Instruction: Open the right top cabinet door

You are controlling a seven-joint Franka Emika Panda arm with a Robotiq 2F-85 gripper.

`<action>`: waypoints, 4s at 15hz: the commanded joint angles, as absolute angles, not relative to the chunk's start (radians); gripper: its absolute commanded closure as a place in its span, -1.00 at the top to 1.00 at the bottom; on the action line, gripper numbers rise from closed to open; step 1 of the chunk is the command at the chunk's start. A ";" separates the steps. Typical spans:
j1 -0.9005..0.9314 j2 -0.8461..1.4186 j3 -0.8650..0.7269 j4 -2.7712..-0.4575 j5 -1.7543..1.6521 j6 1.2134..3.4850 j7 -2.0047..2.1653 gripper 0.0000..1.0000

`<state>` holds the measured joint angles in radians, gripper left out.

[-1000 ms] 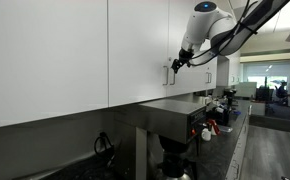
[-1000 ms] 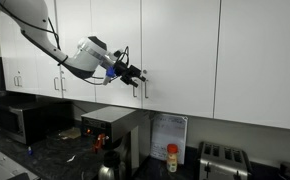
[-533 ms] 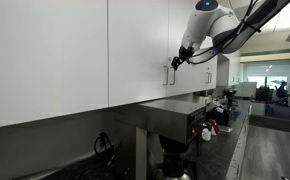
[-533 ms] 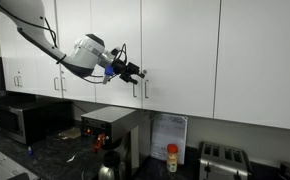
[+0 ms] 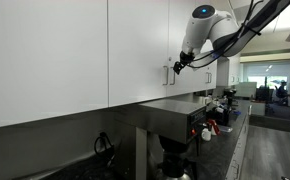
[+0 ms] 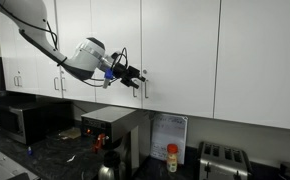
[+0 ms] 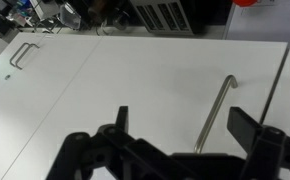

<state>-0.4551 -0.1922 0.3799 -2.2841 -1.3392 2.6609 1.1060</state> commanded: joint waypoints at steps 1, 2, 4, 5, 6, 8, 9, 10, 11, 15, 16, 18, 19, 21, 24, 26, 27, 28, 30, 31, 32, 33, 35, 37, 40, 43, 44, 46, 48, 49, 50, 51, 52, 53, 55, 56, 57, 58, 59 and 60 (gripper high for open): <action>-0.466 -0.142 0.393 -2.260 -1.420 2.620 1.158 1.00; -0.465 -0.127 0.393 -2.250 -1.437 2.613 1.165 1.00; -0.460 -0.095 0.393 -2.231 -1.461 2.600 1.174 1.00; -0.457 -0.077 0.395 -2.216 -1.474 2.596 1.180 1.00; -0.455 -0.061 0.396 -2.203 -1.485 2.593 1.181 1.00; -0.451 -0.024 0.399 -2.166 -1.497 2.586 1.180 1.00; -0.449 -0.006 0.401 -2.146 -1.498 2.583 1.177 1.00; -0.446 0.010 0.402 -2.125 -1.503 2.579 1.178 1.00; -0.444 0.024 0.402 -2.104 -1.511 2.574 1.182 1.00; -0.439 0.051 0.402 -2.048 -1.569 2.528 1.210 1.00; -0.437 0.045 0.403 -2.053 -1.583 2.518 1.221 1.00; -0.276 0.024 0.249 -2.070 -1.602 2.505 1.243 1.00; -0.257 0.016 0.232 -2.080 -1.619 2.494 1.261 1.00; -0.189 -0.002 0.163 -2.104 -1.620 2.479 1.274 1.00; -0.126 -0.040 0.093 -2.143 -1.606 2.452 1.301 1.00; -0.100 -0.072 0.066 -2.169 -1.604 2.434 1.333 1.00; -0.090 -0.090 0.055 -2.182 -1.597 2.425 1.347 1.00; -0.081 -0.106 0.047 -2.192 -1.597 2.414 1.361 1.00; -0.068 -0.143 0.034 -2.220 -1.597 2.397 1.388 1.00; -0.063 -0.161 0.028 -2.233 -1.594 2.390 1.395 1.00; -0.060 -0.177 0.023 -2.249 -1.595 2.381 1.404 1.00; -0.058 -0.191 0.018 -2.266 -1.594 2.376 1.412 1.00; -0.055 -0.216 0.009 -2.293 -1.590 2.369 1.422 1.00; -0.054 -0.238 0.001 -2.314 -1.587 2.365 1.423 1.00; -0.058 -0.264 -0.017 -2.338 -1.576 2.372 1.417 1.00; -0.060 -0.288 -0.031 -2.359 -1.574 2.374 1.417 1.00; -0.061 -0.296 -0.035 -2.366 -1.573 2.378 1.416 1.00; -0.063 -0.310 -0.044 -2.377 -1.572 2.381 1.416 1.00; -0.064 -0.323 -0.056 -2.391 -1.568 2.389 1.412 1.00; -0.066 -0.330 -0.062 -2.397 -1.566 2.393 1.410 1.00; -0.068 -0.337 -0.069 -2.403 -1.563 2.400 1.407 1.00; -0.070 -0.344 -0.075 -2.410 -1.562 2.403 1.405 1.00; -0.072 -0.351 -0.081 -2.417 -1.561 2.408 1.404 1.00; -0.074 -0.360 -0.088 -2.424 -1.561 2.415 1.404 1.00; -0.077 -0.377 -0.101 -2.439 -1.564 2.427 1.403 1.00; -0.080 -0.388 -0.108 -2.448 -1.567 2.434 1.404 1.00; -0.082 -0.395 -0.117 -2.455 -1.567 2.446 1.403 1.00; -0.085 -0.404 -0.127 -2.462 -1.567 2.459 1.400 1.00; -0.088 -0.414 -0.137 -2.469 -1.569 2.473 1.398 1.00; -0.091 -0.424 -0.150 -2.477 -1.567 2.492 1.391 1.00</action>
<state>-0.0495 -0.3724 -0.0901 -2.4628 -1.5645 2.4931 1.4185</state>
